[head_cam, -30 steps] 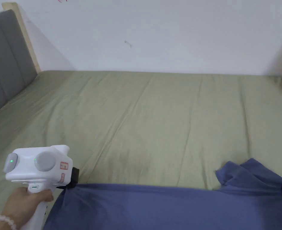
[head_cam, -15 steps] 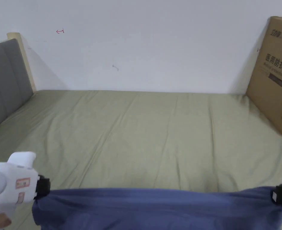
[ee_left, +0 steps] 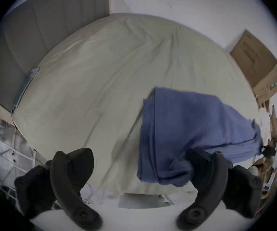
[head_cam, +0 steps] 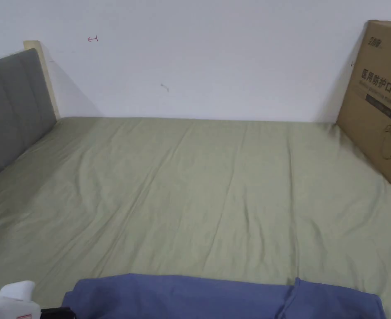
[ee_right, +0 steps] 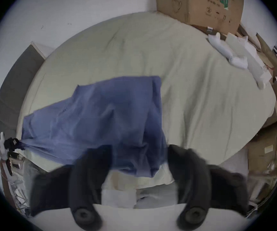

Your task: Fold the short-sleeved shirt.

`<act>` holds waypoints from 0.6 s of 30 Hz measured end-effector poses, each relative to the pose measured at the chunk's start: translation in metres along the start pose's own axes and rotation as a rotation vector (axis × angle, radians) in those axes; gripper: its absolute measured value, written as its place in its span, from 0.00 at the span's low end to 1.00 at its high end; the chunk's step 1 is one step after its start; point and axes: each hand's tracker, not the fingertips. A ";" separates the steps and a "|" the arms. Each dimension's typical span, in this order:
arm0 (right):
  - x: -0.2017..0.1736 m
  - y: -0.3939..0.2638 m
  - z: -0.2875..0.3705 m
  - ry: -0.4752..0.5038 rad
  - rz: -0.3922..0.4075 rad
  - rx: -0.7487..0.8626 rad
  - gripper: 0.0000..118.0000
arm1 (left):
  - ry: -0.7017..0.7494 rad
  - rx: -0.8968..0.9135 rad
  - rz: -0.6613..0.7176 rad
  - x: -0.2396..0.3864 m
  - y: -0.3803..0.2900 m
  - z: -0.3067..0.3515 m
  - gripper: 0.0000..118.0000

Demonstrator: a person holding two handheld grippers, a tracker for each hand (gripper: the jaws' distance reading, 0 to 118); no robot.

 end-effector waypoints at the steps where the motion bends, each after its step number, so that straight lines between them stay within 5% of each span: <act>1: 0.001 0.005 0.005 0.006 0.026 0.044 0.67 | -0.038 0.012 0.026 -0.006 0.002 0.008 0.94; 3: -0.039 0.009 0.047 -0.012 0.077 0.107 0.67 | -0.107 0.033 0.076 -0.011 0.007 0.022 0.87; 5: -0.073 0.015 0.073 0.030 0.142 0.170 0.65 | -0.153 0.070 0.073 -0.010 0.007 0.039 0.29; 6: -0.085 0.017 0.078 0.062 0.154 0.202 0.52 | -0.145 0.075 0.067 -0.009 0.008 0.042 0.02; 7: -0.102 0.011 0.083 0.090 0.160 0.239 0.11 | -0.121 0.109 0.046 -0.007 0.005 0.042 0.01; 8: -0.126 0.008 0.086 0.093 0.143 0.256 0.00 | -0.114 0.117 0.047 -0.005 0.004 0.044 0.01; 10: -0.159 0.006 0.084 0.149 0.134 0.251 0.00 | -0.165 0.118 0.124 -0.012 0.001 0.036 0.01; 11: -0.218 -0.006 0.116 0.171 0.144 0.249 0.00 | -0.213 0.117 0.195 -0.019 0.001 0.032 0.01; 13: -0.272 -0.016 0.123 0.171 0.163 0.221 0.00 | -0.266 0.121 0.264 -0.027 -0.002 0.027 0.06; 14: -0.232 -0.011 0.122 0.170 0.190 0.214 0.00 | -0.300 0.141 0.302 -0.032 -0.002 0.026 0.22; 16: -0.237 -0.005 0.105 0.195 0.215 0.193 0.00 | -0.376 0.069 0.320 -0.040 0.003 0.017 0.74; 18: -0.228 -0.007 0.110 0.222 0.240 0.176 0.00 | -0.424 0.032 0.349 -0.047 0.003 0.004 0.90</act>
